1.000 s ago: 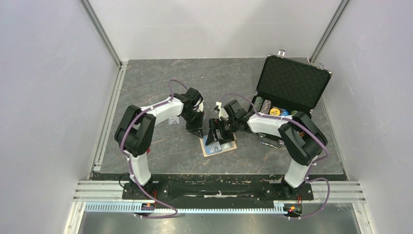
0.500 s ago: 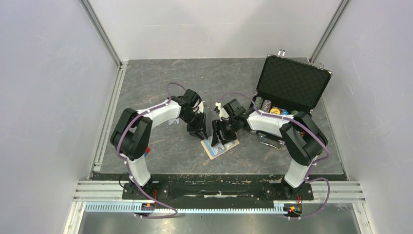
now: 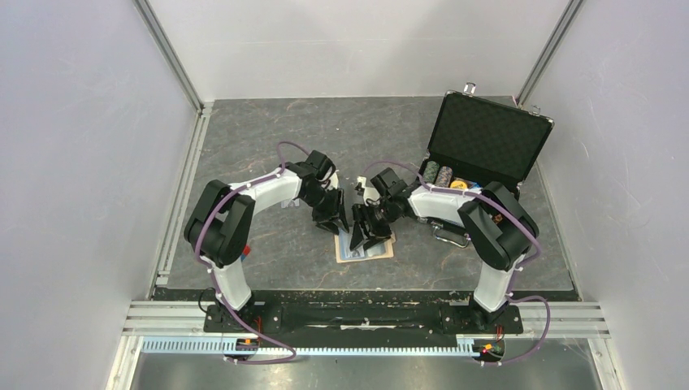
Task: Put the credit cards into the card holder
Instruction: Insert the credit card into the card holder, then turn over the card slot in the card holder.
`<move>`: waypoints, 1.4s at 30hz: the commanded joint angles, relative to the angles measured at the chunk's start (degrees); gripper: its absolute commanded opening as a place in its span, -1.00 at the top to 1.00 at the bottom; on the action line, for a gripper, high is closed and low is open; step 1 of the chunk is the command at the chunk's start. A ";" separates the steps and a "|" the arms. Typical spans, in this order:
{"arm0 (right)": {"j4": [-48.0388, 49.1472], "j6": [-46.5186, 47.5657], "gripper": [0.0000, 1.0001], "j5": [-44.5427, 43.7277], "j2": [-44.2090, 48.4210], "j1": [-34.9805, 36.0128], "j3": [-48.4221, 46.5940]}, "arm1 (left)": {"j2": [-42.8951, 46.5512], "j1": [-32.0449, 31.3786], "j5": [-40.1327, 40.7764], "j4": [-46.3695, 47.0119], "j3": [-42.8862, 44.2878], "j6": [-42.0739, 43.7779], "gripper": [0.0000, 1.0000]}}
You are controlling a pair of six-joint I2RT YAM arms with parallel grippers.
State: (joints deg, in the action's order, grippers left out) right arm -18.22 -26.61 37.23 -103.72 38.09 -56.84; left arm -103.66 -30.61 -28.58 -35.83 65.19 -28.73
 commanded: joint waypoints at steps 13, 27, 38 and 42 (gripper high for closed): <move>-19.15 17.59 -0.59 -10.90 1.81 -0.03 -16.65 | 5.59 0.02 -3.32 14.94 -5.43 -14.86 -0.04; -18.14 22.34 0.15 -7.83 1.69 -4.10 -12.69 | 3.26 -0.58 -3.34 20.18 -8.15 -21.27 0.04; -13.43 21.66 0.57 -2.95 0.37 -4.51 -9.39 | 4.86 -1.83 3.24 12.37 -5.69 -18.08 0.12; -10.38 21.03 0.62 -0.23 -0.18 -4.51 -7.37 | 5.95 -2.25 5.15 11.04 -6.42 -17.84 0.11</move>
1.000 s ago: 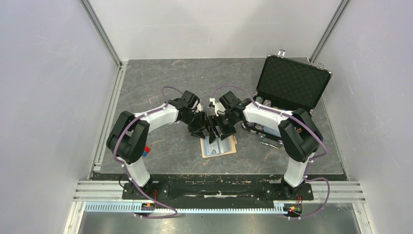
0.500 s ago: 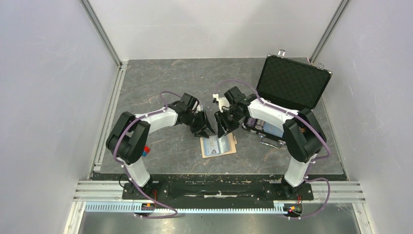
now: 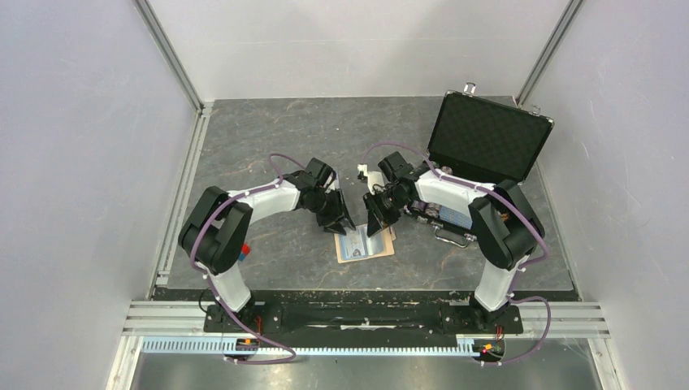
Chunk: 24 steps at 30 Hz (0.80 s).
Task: Put the credit cards into the card holder
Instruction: Turn over the card slot in the card holder.
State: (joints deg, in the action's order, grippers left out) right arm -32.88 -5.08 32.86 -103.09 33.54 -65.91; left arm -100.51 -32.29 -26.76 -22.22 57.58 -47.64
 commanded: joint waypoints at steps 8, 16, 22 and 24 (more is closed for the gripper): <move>7.69 -1.13 0.74 6.16 -3.91 0.05 2.78 | 2.07 -1.28 4.87 -3.75 0.51 0.96 0.12; 9.86 -2.09 0.85 7.13 -5.49 0.11 3.76 | 2.89 -1.90 8.55 -7.75 2.71 2.72 0.07; 10.21 -2.03 0.93 7.15 -6.46 0.12 4.47 | 1.35 -2.40 6.83 -5.70 2.71 2.51 0.08; 10.01 -1.96 0.98 6.79 -6.76 0.13 4.62 | 0.87 -2.58 5.64 -4.42 2.97 2.29 0.10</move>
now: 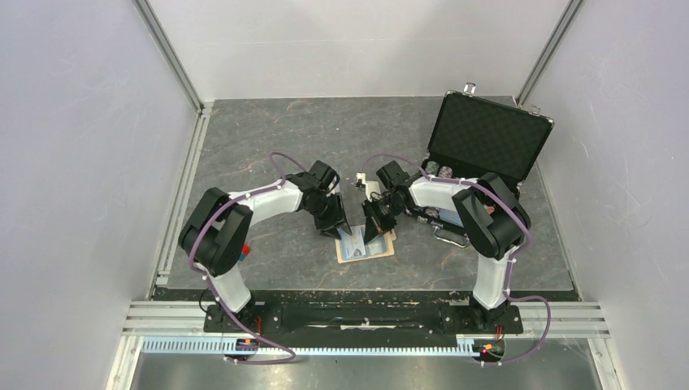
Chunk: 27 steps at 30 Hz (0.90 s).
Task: Put the credit cards into the card holder
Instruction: Turn over the card slot in the card holder.
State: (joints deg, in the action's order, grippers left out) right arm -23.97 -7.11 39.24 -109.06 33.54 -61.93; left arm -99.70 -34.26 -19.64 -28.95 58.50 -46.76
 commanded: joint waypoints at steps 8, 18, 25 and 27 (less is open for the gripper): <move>0.84 0.08 1.00 0.13 -1.45 0.17 0.72 | -0.23 -1.89 -1.39 1.88 5.88 2.07 0.28; 0.83 -0.09 1.00 -0.31 -1.49 0.11 0.91 | -1.32 -2.37 5.21 -5.59 6.85 4.13 0.06; 0.67 0.05 1.00 0.02 -1.58 0.13 1.01 | -3.71 -3.09 5.11 -5.50 7.05 4.81 0.08; 0.71 0.04 1.00 0.11 -1.69 0.12 1.09 | -4.44 -3.30 5.03 -5.51 7.32 4.96 0.09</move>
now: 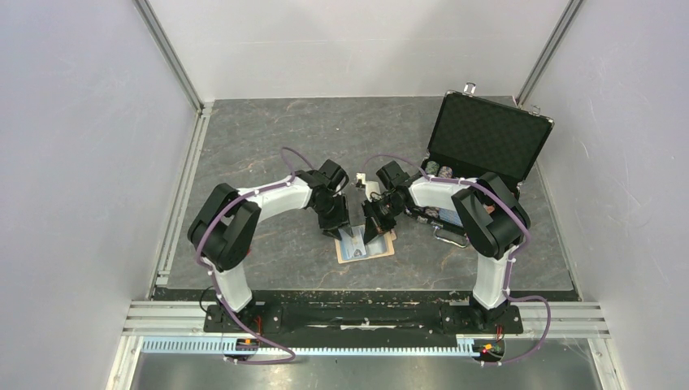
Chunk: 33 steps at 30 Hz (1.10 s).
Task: Put the credit cards into the card holder
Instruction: Turn over the card slot in the card holder.
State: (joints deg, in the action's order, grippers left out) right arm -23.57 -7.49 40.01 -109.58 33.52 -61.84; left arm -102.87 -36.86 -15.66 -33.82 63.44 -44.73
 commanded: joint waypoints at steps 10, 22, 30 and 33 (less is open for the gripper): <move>0.33 0.42 1.00 -0.46 -1.06 0.14 0.98 | -1.59 -0.84 2.65 -1.93 3.34 3.55 0.01; 0.29 0.51 1.00 -0.01 -1.35 0.08 1.02 | -1.37 -1.88 0.20 1.55 4.16 4.45 0.15; 0.27 0.39 1.00 -0.28 -1.03 0.12 0.96 | 0.15 -2.73 0.34 1.47 4.98 4.70 0.44; 0.19 0.29 1.00 -0.46 -0.61 0.14 0.59 | 1.10 -2.77 0.63 1.46 4.85 4.41 0.50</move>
State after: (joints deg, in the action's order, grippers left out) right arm -23.46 -7.51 40.47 -109.58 33.36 -61.58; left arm -104.25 -38.37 -13.67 -34.61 66.70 -41.25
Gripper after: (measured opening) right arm 0.004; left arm 0.285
